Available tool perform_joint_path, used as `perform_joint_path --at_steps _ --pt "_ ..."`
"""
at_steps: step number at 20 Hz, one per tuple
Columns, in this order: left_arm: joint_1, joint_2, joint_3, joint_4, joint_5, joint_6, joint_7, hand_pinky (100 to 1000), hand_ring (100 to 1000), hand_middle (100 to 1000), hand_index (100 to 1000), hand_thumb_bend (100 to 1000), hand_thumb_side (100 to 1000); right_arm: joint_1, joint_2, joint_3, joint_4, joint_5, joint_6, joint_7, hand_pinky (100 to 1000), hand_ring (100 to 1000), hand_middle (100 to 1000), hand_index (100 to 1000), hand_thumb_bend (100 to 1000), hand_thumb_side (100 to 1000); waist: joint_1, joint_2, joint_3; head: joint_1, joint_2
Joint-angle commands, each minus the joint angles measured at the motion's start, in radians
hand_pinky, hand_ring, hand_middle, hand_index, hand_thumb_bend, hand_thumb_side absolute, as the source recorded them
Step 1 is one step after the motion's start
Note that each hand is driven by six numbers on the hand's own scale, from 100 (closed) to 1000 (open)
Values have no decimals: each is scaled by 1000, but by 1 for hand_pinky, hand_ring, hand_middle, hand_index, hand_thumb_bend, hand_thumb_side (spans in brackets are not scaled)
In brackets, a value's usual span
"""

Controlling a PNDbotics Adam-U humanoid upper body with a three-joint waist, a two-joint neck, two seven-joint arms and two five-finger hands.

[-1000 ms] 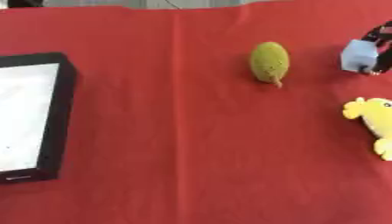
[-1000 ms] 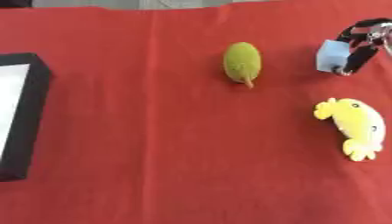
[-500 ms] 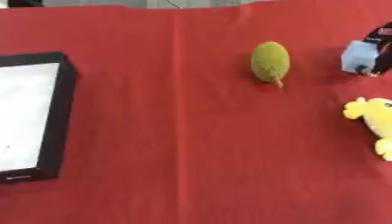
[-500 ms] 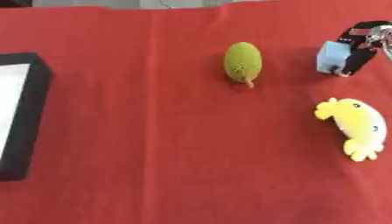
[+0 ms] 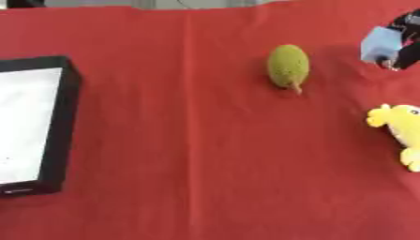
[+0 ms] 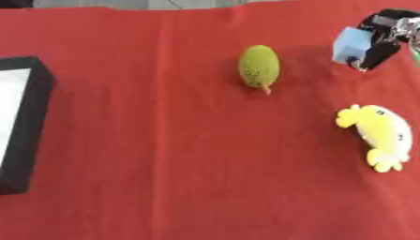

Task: Pick up the objects with one hand, pass them to the other hand, and then place them into the box on the other side of the table.

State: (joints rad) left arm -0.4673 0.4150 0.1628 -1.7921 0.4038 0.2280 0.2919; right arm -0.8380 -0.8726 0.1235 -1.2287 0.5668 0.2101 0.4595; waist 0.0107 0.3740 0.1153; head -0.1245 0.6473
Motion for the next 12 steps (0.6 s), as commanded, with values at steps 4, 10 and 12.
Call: perform_joint_path --at_steps 4,10,12 --pt "-11 50 -13 -32 -27 -12 -12 907 720 700 774 847 510 83 -54 -17 -301 -189 89 -115 818 708 568 540 100 100 -4 -43 -5 5 6" --pt "-29 122 -67 -55 -108 -30 -72 903 721 705 777 862 488 190 -40 20 -569 -311 174 -201 809 693 570 541 100 100 -6 -57 -8 6 12" --pt "-38 154 -90 -64 -133 -33 -102 902 723 705 777 863 469 210 -24 32 -636 -336 206 -234 801 686 572 541 100 100 -7 -61 -9 8 13"
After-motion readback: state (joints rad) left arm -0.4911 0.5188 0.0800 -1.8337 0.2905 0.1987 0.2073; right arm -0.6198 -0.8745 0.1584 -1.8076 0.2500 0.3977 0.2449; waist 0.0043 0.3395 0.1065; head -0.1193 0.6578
